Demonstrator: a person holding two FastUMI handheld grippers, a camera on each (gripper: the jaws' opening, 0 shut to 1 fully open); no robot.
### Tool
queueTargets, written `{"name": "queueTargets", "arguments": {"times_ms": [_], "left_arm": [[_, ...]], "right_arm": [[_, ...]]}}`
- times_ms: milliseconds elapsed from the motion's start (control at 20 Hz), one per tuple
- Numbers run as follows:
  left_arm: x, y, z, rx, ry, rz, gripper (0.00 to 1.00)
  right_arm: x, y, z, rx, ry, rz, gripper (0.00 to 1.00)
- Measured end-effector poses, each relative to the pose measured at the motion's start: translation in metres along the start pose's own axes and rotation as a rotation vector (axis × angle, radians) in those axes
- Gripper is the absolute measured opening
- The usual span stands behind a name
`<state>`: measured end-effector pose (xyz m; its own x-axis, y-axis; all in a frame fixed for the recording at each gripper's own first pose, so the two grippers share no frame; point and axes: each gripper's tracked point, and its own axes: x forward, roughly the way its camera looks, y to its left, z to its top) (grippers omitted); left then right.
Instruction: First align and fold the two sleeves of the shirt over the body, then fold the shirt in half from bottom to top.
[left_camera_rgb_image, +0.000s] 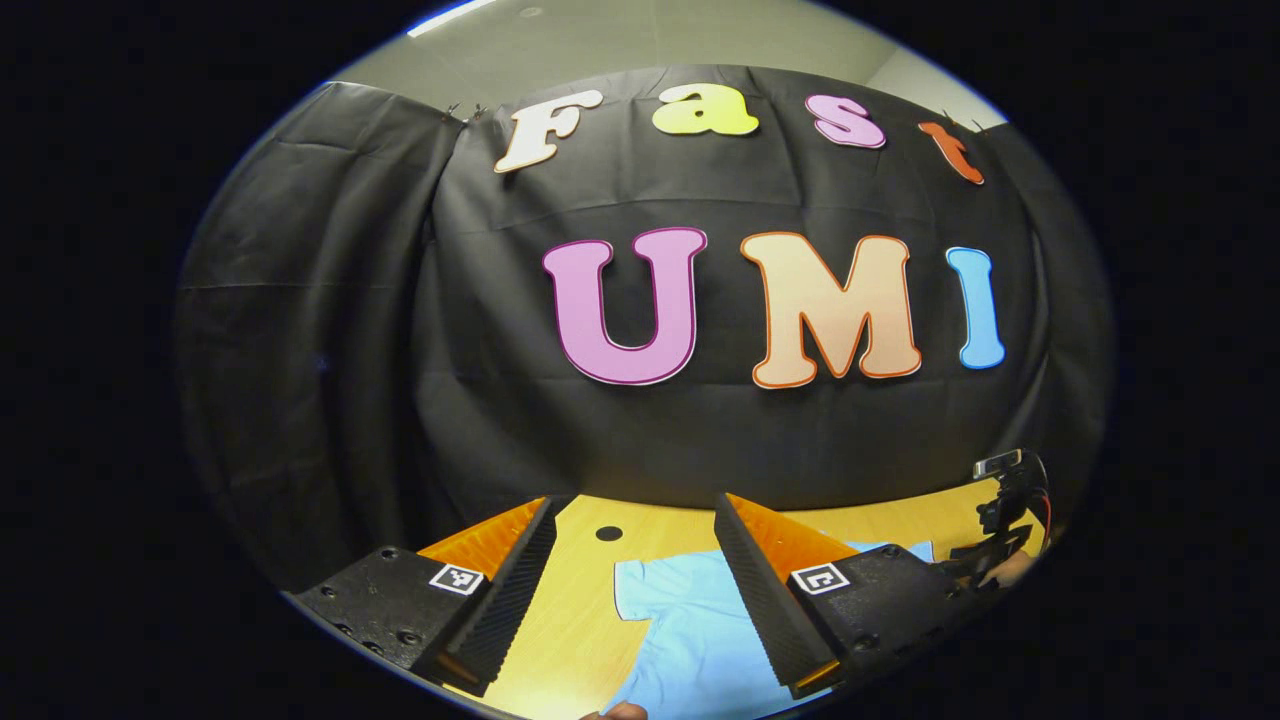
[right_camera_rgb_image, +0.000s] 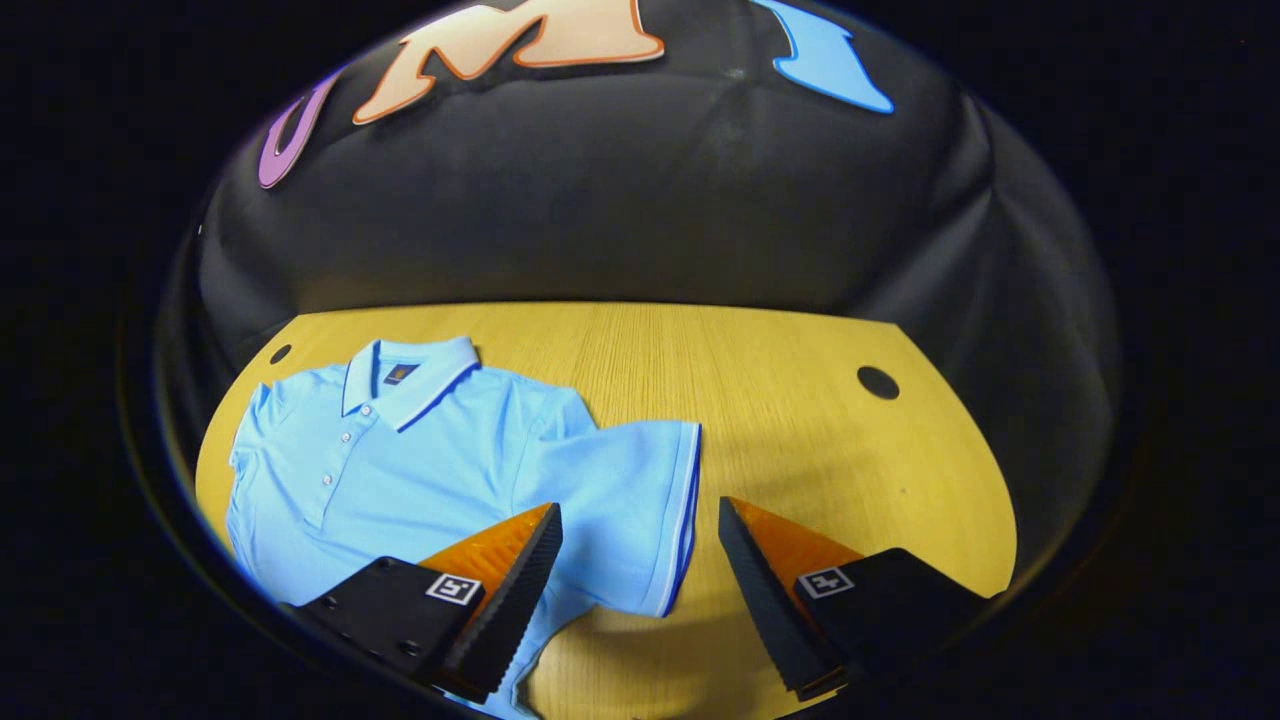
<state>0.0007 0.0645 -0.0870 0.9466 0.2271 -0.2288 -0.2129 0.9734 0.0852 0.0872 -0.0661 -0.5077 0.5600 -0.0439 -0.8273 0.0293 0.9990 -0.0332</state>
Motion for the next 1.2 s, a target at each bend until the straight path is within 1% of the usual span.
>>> {"name": "queueTargets", "arguments": {"times_ms": [300,350,450,500,550,600,700,750,850,900,950,1050,1100,1200], "left_arm": [[-0.005,-0.002,-0.002,0.012,0.009,-0.005,0.95],[-0.007,-0.006,-0.001,0.011,0.0,-0.009,0.95],[-0.009,-0.011,0.001,0.025,-0.007,-0.013,0.95],[-0.009,-0.014,0.001,0.03,-0.007,-0.017,0.95],[-0.008,-0.015,0.001,0.03,-0.006,-0.02,0.95],[-0.008,-0.018,0.0,0.027,-0.001,-0.025,0.95],[-0.007,-0.022,-0.005,0.013,0.016,-0.032,0.94],[-0.007,-0.025,-0.008,0.008,0.026,-0.035,0.95],[-0.008,-0.027,-0.01,0.004,0.036,-0.037,0.94],[-0.009,-0.027,-0.01,0.007,0.035,-0.035,0.94],[-0.008,-0.026,-0.01,0.012,0.034,-0.032,0.94],[-0.01,-0.026,-0.008,0.017,0.03,-0.031,0.94],[-0.01,-0.027,-0.008,0.019,0.031,-0.032,0.94],[-0.01,-0.027,-0.011,0.012,0.036,-0.034,0.94]], "right_arm": [[0.018,-0.005,-0.012,0.031,0.04,0.004,0.99],[0.019,-0.004,-0.012,0.044,0.041,0.017,0.99],[0.023,-0.006,-0.008,0.071,0.032,0.016,0.98],[0.024,-0.006,-0.007,0.065,0.021,0.012,0.97],[0.027,-0.004,-0.005,0.063,0.011,0.028,0.96],[0.025,0.002,-0.006,0.061,0.005,0.036,0.87],[0.023,0.01,-0.006,0.067,-0.002,0.066,0.48],[0.021,0.011,-0.004,0.079,-0.005,0.073,0.26],[0.023,0.016,-0.002,0.122,0.003,0.116,0.22],[0.025,0.016,-0.002,0.152,0.006,0.114,0.23],[0.025,0.014,0.0,0.166,0.0,0.111,0.07],[0.023,0.022,0.008,0.164,-0.04,0.125,0.07],[0.019,0.028,0.013,0.157,-0.053,0.142,0.04],[0.015,0.036,0.02,0.148,-0.076,0.161,0.03]]}}
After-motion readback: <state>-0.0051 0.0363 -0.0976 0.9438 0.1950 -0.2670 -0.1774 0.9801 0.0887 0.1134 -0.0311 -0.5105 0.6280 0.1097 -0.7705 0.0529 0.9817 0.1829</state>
